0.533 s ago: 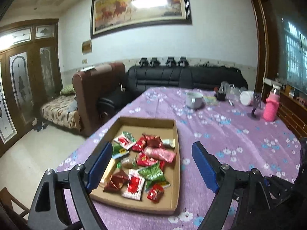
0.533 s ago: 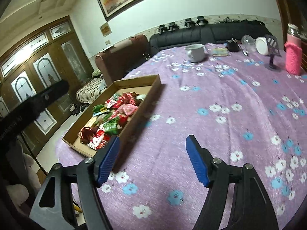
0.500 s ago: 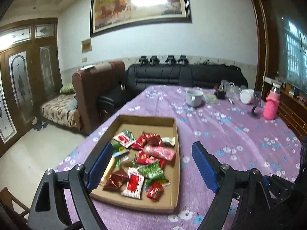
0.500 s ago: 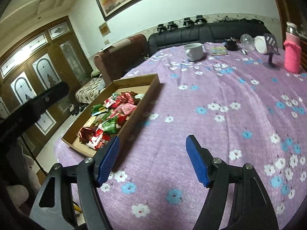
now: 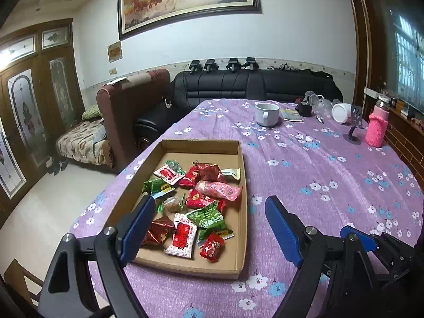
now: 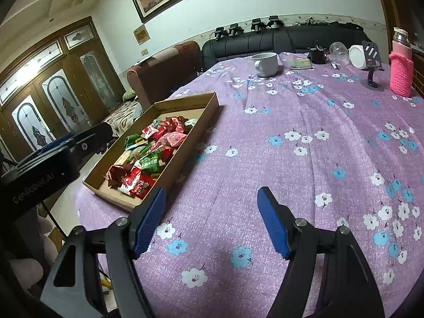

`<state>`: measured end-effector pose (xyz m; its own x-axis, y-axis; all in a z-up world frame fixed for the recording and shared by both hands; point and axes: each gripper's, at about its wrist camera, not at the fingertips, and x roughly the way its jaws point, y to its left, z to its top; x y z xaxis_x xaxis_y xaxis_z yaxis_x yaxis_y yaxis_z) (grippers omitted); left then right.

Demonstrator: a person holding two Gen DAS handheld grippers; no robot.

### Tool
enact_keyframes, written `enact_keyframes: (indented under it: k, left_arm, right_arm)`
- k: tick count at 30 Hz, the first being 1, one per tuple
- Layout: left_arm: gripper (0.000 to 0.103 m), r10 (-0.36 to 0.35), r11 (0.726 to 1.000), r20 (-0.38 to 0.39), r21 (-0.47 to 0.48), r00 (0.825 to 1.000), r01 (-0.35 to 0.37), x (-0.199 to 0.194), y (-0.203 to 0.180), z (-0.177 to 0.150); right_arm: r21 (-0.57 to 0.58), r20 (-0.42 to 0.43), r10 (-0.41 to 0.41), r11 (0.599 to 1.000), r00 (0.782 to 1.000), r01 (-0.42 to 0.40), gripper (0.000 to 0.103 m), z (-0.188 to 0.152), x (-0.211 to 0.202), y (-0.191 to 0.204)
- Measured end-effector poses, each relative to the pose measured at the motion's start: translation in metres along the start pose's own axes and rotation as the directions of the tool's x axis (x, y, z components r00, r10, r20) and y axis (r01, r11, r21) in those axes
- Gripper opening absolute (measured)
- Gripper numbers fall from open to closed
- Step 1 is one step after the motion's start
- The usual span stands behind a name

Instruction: Organize snacks

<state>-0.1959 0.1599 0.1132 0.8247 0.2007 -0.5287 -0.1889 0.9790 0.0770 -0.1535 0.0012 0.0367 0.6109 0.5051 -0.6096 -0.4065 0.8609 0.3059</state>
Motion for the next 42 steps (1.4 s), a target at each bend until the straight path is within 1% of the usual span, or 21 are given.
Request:
enact_keyframes:
  k: [14, 20, 42]
  left_arm:
    - [0.085, -0.006, 0.999, -0.039, -0.034, 0.999, 0.005, 0.007, 0.010, -0.008]
    - [0.085, -0.010, 0.999, -0.054, -0.045, 0.999, 0.008, 0.010, 0.012, -0.012]
    - [0.085, -0.023, 0.999, -0.062, -0.037, 0.998, 0.021, 0.012, 0.005, -0.018]
  right_arm:
    - [-0.056, -0.015, -0.015, 0.998, 1.000, 0.014, 0.073, -0.006, 0.001, 0.023]
    - [-0.062, -0.014, -0.023, 0.998, 1.000, 0.022, 0.074, -0.007, 0.000, 0.024]
    - [-0.062, -0.012, -0.024, 0.998, 1.000, 0.023, 0.074, -0.008, -0.001, 0.026]
